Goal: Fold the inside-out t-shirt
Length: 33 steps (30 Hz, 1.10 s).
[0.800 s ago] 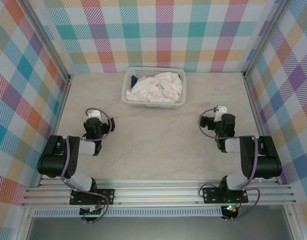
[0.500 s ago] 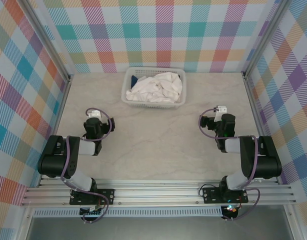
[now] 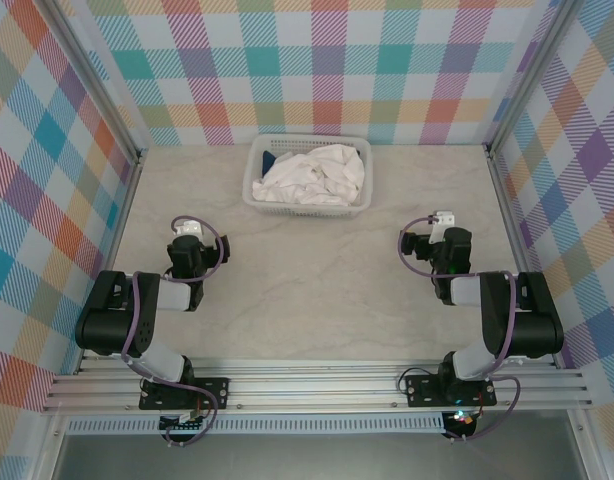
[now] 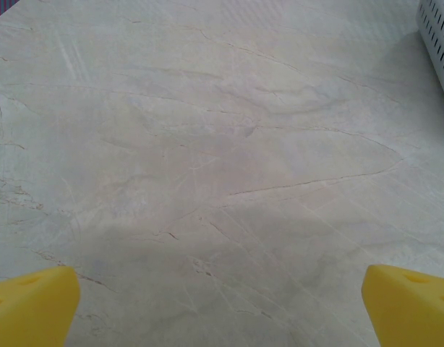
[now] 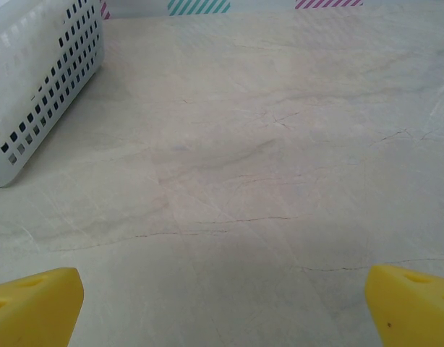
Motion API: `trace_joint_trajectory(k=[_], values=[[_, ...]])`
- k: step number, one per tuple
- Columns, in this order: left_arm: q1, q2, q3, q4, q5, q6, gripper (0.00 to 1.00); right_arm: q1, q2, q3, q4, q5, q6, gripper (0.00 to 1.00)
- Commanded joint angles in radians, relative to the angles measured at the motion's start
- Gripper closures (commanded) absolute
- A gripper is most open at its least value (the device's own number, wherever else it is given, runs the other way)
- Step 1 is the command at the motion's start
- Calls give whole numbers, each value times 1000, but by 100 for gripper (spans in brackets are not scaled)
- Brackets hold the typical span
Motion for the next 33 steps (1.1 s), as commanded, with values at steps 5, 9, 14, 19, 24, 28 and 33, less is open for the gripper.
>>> trace_joint_trajectory(k=[5, 9, 14, 19, 24, 28, 33], values=[[-12, -135, 88, -195, -85, -17, 0, -6, -144, 57, -183, 131, 61, 0], [-8, -285, 256, -650, -329, -235, 0, -18, -388, 57, -366, 327, 276, 0], [-17, -408, 342, -803, 35, -396, 0, -4, -585, 131, -593, 152, 478, 1], [-105, -407, 378, -751, 266, -427, 0, 332, -376, 400, -783, 107, 192, 1], [-207, -344, 470, -818, 244, -360, 0, 490, -7, 759, -1025, 80, 69, 0], [-243, -277, 518, -847, 213, -340, 0, 527, 227, 977, -1090, 50, 52, 0], [-245, -241, 544, -905, 136, -315, 0, 544, 464, 1211, -1112, -39, 98, 3]])
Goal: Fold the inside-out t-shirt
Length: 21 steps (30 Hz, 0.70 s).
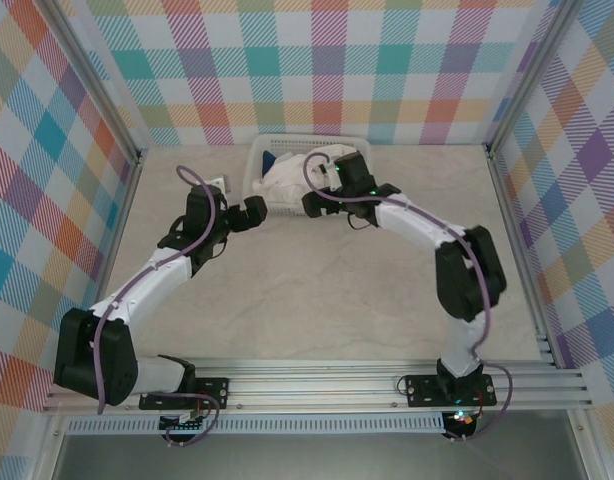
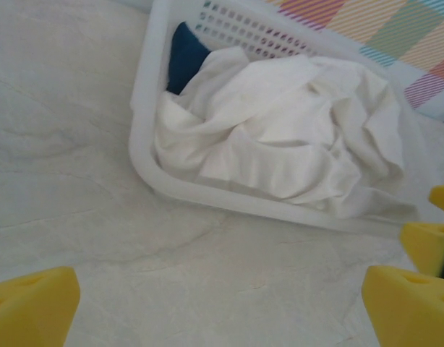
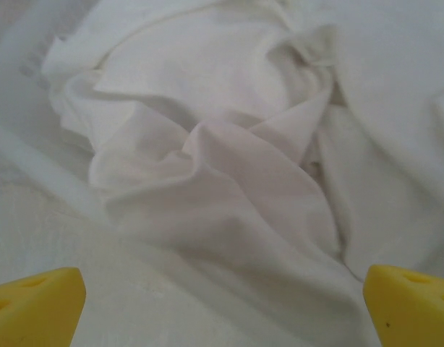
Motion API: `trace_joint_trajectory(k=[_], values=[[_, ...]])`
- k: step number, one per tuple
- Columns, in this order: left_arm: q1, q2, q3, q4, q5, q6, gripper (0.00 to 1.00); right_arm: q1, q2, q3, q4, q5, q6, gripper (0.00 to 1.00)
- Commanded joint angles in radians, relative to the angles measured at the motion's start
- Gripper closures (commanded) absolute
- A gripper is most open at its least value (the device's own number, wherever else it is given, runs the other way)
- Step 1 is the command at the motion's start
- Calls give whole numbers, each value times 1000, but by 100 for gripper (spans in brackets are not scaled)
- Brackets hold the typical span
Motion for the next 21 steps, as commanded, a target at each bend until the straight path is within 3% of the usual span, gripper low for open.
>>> trace_joint_trajectory(k=[1, 4, 6, 9, 11, 15, 21], values=[[-8, 8, 23, -61, -60, 38, 0, 16, 125, 169, -88, -67, 0, 4], [-9, 10, 3, -65, -64, 39, 0, 19, 261, 316, -122, -43, 20, 10], [-8, 10, -10, -67, -62, 35, 0, 19, 317, 384, -129, -17, 20, 24], [-9, 12, -32, -72, -71, 32, 0, 18, 357, 460, -122, -20, -1, 62], [-9, 13, -40, -79, -88, 31, 0, 16, 364, 522, -141, -39, -17, 96], [-8, 3, -42, -98, -115, 32, 1, 12, 270, 573, -179, -39, -49, 100], [-8, -58, -89, -84, -177, 12, 1, 11, -110, 434, -119, -104, -93, 100]])
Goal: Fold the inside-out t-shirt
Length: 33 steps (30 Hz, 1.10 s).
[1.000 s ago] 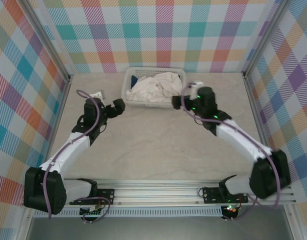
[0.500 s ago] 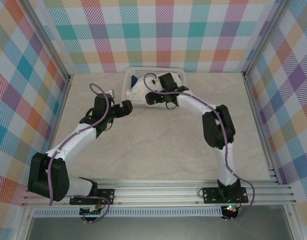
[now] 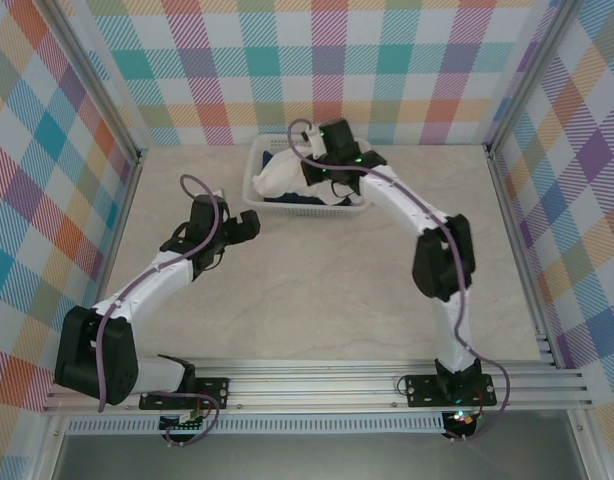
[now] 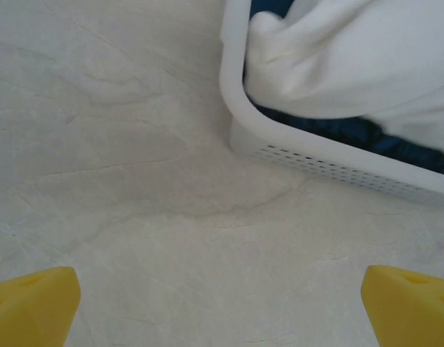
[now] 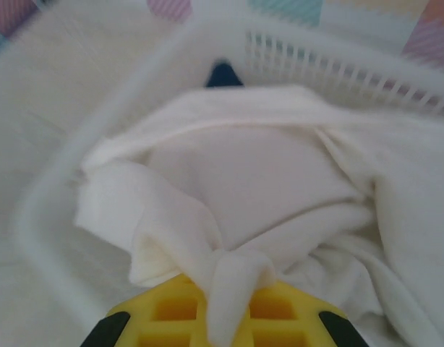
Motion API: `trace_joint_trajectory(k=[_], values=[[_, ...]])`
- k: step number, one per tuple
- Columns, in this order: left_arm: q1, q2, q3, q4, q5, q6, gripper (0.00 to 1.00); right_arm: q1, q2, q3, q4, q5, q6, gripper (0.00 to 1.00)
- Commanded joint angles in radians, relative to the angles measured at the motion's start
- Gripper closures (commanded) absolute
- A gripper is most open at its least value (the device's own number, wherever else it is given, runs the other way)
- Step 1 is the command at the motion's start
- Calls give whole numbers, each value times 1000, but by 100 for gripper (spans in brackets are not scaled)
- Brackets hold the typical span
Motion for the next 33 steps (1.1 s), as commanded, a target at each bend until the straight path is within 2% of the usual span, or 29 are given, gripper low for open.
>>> trace_joint_trajectory(k=[1, 5, 10, 15, 19, 24, 25, 27, 28, 29, 31, 33], values=[[-8, -60, -36, -1, -77, -5, 1, 2, -323, -49, 76, -94, -40, 100], [-1, -95, -57, 4, -141, -20, 0, 6, -515, -136, 99, -201, -14, 100], [7, -131, -58, 1, -172, -35, 0, 19, -614, -176, 69, -334, 21, 100], [24, -174, -55, -61, -267, -56, 0, 30, -679, -301, 74, -418, 86, 100], [48, -231, -83, -76, -294, -100, 0, 37, -659, -455, 127, -451, 178, 100], [50, -282, -104, -82, -285, -124, 0, 107, -526, -579, 213, -440, 266, 98], [50, -287, -105, -84, -279, -127, 0, 121, -479, -580, 187, -417, 268, 90], [50, -297, -109, -85, -252, -130, 0, 126, -408, -549, 98, -385, 230, 64], [50, -300, -114, -83, -228, -130, 0, 125, -398, -535, 48, -327, 195, 47], [50, -304, -119, -81, -203, -130, 0, 118, -410, -535, 29, -260, 159, 35], [48, -311, -131, -71, -158, -130, 0, 72, -454, -557, 39, -173, 112, 21], [48, -318, -148, -45, -120, -130, 0, -3, -476, -564, 41, -111, 98, 16]])
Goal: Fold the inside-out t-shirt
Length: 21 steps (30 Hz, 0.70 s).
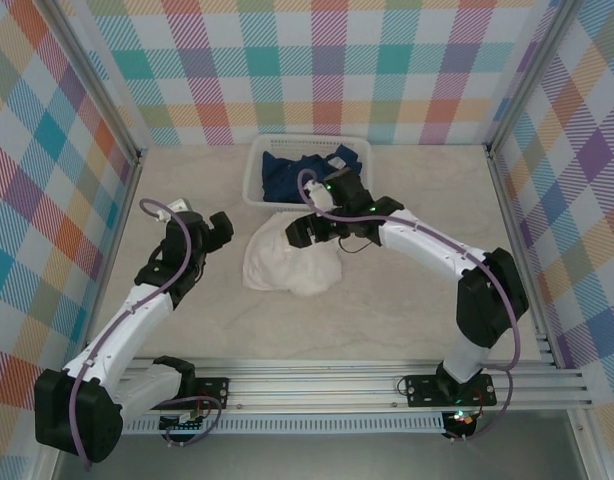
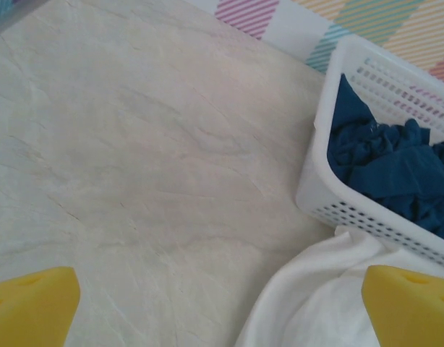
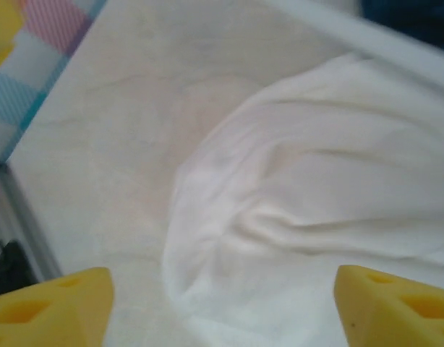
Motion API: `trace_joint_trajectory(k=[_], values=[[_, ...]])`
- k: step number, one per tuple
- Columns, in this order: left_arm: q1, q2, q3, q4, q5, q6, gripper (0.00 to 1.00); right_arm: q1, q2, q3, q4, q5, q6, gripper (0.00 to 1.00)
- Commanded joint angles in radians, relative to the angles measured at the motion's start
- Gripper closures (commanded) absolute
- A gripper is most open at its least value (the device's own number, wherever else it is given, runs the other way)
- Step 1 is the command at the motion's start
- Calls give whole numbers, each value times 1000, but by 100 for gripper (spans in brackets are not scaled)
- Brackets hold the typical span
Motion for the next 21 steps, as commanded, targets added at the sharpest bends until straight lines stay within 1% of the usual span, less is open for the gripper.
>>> trace_joint_trajectory(k=[1, 2, 4, 7, 11, 17, 21], values=[[6, -23, -31, 25, 77, -16, 0, -128, -87, 24, 8, 202, -64, 15], [6, -19, -37, 37, 83, -18, 0, -163, -70, 34, 7, 268, -70, 14], [6, -2, -40, 51, 93, -21, 0, -215, -6, 79, -2, 359, -78, 14], [4, 21, -24, 50, 115, -17, 0, -265, 125, 185, -24, 422, -75, 15], [2, 20, -18, 43, 122, -9, 0, -286, 306, 356, -83, 507, -98, 15], [1, 15, -16, 35, 127, 1, 0, -303, 531, 594, -202, 517, -131, 18], [1, 20, -9, 19, 126, 13, 0, -356, 585, 660, -266, 552, -143, 28]])
